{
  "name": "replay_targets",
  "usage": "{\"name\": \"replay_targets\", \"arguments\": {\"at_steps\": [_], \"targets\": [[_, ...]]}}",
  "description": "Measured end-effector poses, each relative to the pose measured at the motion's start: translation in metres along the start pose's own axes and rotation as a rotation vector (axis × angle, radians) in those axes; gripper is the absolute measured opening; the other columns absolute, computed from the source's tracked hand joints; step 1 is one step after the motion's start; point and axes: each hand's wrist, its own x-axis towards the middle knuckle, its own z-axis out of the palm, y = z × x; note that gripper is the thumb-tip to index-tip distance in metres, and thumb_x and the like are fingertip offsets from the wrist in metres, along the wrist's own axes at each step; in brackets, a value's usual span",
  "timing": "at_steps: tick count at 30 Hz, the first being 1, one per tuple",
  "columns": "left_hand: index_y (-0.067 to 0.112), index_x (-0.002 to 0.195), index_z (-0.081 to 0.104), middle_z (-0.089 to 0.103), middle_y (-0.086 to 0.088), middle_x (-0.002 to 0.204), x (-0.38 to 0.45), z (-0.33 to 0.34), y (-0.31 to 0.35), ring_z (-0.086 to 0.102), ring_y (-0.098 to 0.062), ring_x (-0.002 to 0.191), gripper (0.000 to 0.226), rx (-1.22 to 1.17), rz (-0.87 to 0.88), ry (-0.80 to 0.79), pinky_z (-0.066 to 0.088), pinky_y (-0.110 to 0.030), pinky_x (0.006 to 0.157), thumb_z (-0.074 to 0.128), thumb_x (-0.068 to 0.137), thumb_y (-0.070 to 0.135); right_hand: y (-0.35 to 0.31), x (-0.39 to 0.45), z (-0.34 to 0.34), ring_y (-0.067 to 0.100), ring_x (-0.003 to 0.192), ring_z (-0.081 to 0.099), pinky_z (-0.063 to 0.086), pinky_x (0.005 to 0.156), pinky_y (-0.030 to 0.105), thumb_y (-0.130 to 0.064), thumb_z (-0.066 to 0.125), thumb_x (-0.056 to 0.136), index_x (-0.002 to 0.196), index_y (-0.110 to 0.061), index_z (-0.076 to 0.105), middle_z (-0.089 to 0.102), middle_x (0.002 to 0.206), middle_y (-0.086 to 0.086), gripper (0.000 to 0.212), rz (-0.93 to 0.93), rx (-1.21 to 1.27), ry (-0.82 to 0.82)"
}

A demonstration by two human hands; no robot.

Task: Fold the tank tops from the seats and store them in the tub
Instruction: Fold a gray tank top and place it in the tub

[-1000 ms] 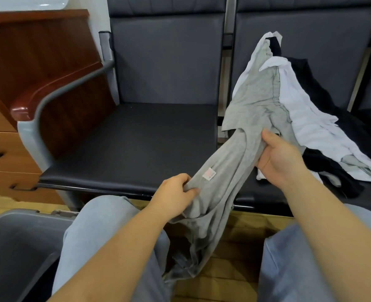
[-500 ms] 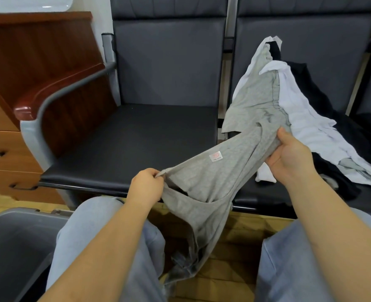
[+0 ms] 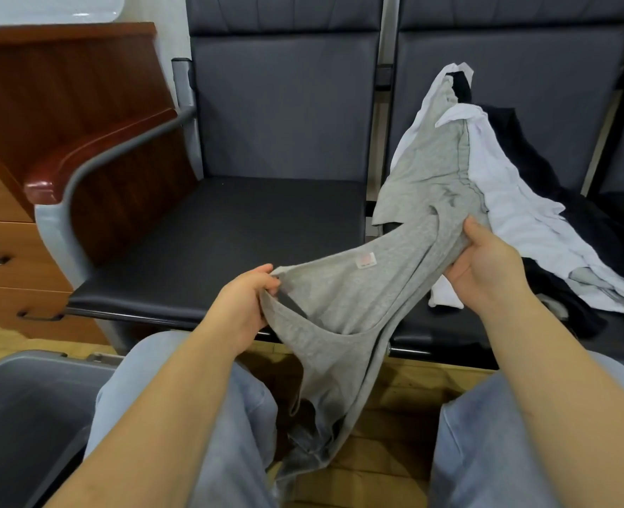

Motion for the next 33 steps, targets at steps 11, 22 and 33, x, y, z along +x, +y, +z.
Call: {"name": "replay_targets", "arguments": {"at_steps": [11, 22, 33], "targets": [[0.04, 0.104, 0.063, 0.064, 0.014, 0.115, -0.026, -0.023, 0.02, 0.057, -0.005, 0.113, 0.023, 0.265, 0.536, 0.025, 0.041, -0.029, 0.1, 0.052, 0.097, 0.021, 0.002, -0.016, 0.004, 0.021, 0.115, 0.058, 0.047, 0.097, 0.039, -0.02, 0.041, 0.103, 0.111, -0.016, 0.059, 0.061, 0.126, 0.006, 0.02, 0.044, -0.128, -0.079], [0.016, 0.123, 0.066, 0.06, -0.007, 0.133, -0.061, -0.058, 0.114, 0.06, -0.02, 0.119, 0.041, -0.442, 0.377, -0.684, 0.053, -0.039, 0.093, 0.051, 0.087, 0.005, -0.081, -0.059, 0.063, 0.02, 0.088, 0.068, 0.057, 0.071, 0.03, -0.019, 0.044, 0.095, 0.116, -0.01, 0.063, 0.07, 0.104, 0.007, 0.03, 0.203, -0.33, -0.45], [0.029, 0.115, 0.065, 0.068, 0.003, 0.083, -0.01, -0.083, 0.127, 0.061, 0.002, 0.071, 0.038, 0.746, 0.626, -0.004, 0.046, -0.019, 0.075, 0.049, 0.097, -0.001, -0.056, -0.002, 0.097, 0.01, 0.046, 0.047, 0.038, 0.053, 0.023, -0.026, 0.054, 0.095, 0.072, -0.018, 0.056, 0.056, 0.057, -0.002, 0.025, -0.41, -1.432, -0.202]]}}
